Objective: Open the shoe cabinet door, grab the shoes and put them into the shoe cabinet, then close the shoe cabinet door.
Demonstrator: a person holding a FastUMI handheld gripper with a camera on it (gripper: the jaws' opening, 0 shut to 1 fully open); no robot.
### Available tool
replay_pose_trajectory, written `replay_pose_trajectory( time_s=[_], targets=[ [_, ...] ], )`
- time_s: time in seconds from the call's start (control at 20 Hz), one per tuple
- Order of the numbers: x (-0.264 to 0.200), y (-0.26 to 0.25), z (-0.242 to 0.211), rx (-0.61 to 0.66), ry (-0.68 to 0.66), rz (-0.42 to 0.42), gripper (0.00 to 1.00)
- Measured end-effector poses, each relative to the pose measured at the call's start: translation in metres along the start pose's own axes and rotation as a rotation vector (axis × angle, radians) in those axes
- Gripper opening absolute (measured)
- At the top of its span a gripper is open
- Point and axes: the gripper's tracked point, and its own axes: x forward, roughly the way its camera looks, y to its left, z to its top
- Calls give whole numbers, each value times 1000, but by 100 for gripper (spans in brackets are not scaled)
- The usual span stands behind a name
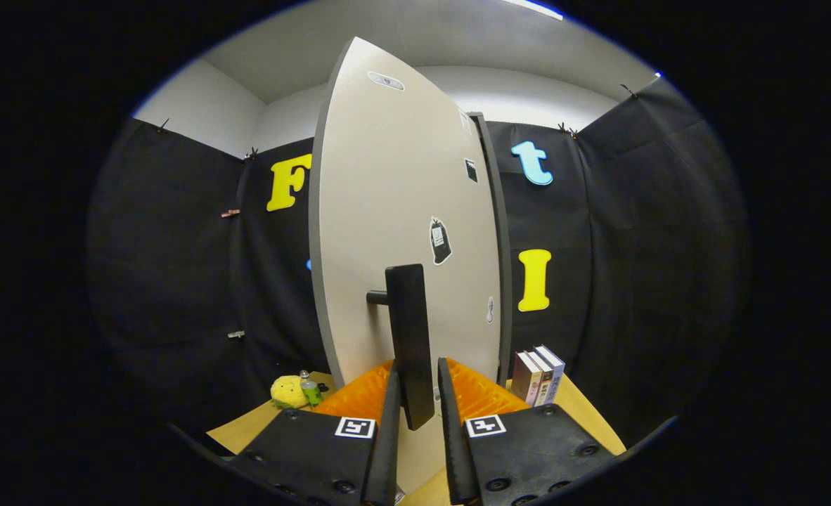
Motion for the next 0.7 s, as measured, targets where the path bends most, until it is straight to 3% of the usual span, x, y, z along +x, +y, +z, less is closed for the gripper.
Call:
replay_pose_trajectory(
  time_s=[0.7],
  targets=[
    [-27,-107,29,-4,-87,-213,27]
  ],
)
